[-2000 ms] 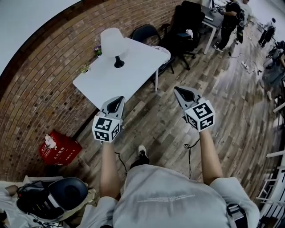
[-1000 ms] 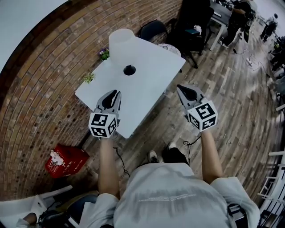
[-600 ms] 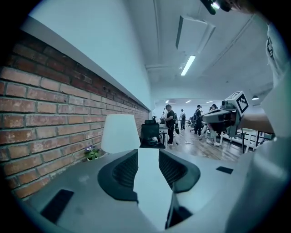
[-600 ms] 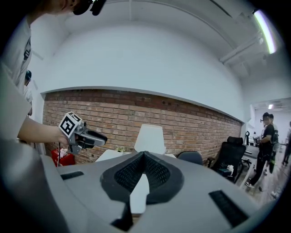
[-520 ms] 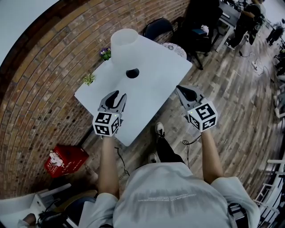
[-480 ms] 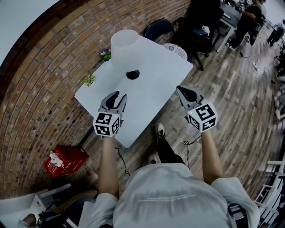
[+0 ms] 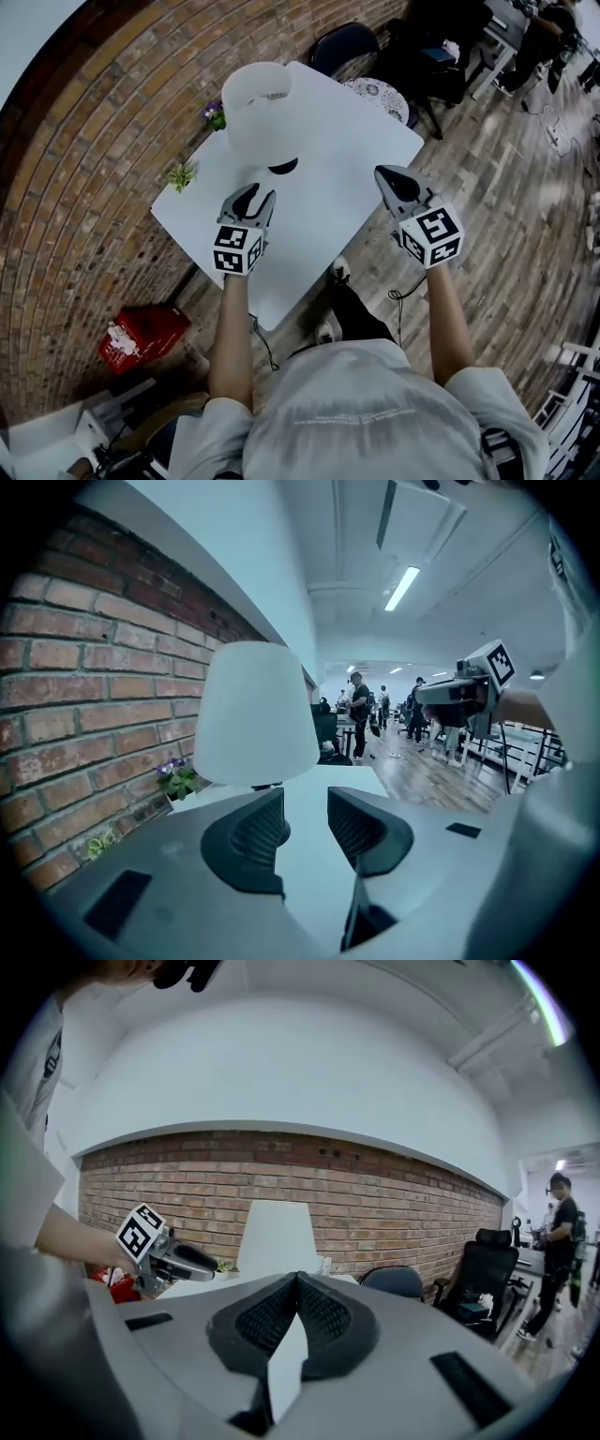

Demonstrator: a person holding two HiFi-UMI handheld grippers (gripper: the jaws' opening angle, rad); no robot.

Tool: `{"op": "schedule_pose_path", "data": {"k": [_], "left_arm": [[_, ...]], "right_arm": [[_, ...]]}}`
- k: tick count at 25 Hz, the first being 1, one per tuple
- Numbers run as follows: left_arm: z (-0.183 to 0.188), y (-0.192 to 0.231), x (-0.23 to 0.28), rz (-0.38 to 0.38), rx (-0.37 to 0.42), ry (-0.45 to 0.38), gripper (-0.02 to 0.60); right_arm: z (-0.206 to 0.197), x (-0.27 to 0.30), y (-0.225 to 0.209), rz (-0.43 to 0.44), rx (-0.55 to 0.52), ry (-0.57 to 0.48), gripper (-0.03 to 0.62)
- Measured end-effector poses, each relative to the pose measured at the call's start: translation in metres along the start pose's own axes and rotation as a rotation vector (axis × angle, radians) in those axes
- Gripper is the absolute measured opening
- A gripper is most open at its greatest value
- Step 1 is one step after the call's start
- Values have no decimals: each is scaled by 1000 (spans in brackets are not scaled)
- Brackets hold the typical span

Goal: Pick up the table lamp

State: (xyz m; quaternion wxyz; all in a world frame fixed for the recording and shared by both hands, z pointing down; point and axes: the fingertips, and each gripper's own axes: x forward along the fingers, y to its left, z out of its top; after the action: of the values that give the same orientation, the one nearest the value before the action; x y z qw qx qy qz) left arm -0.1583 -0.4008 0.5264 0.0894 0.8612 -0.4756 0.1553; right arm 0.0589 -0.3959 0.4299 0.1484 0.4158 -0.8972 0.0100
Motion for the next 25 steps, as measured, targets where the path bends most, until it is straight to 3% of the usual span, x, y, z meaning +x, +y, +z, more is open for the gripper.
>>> {"op": "schedule_pose_path", "data": {"k": [9,25], "left_arm": [[-24,27,57,13,-39,58,149],[-61,57,132,22,2,85,216]], "right_arm": [[-20,49,-26,7,2,69,2],[-58,78,-50,-20,-14,174,2]]}}
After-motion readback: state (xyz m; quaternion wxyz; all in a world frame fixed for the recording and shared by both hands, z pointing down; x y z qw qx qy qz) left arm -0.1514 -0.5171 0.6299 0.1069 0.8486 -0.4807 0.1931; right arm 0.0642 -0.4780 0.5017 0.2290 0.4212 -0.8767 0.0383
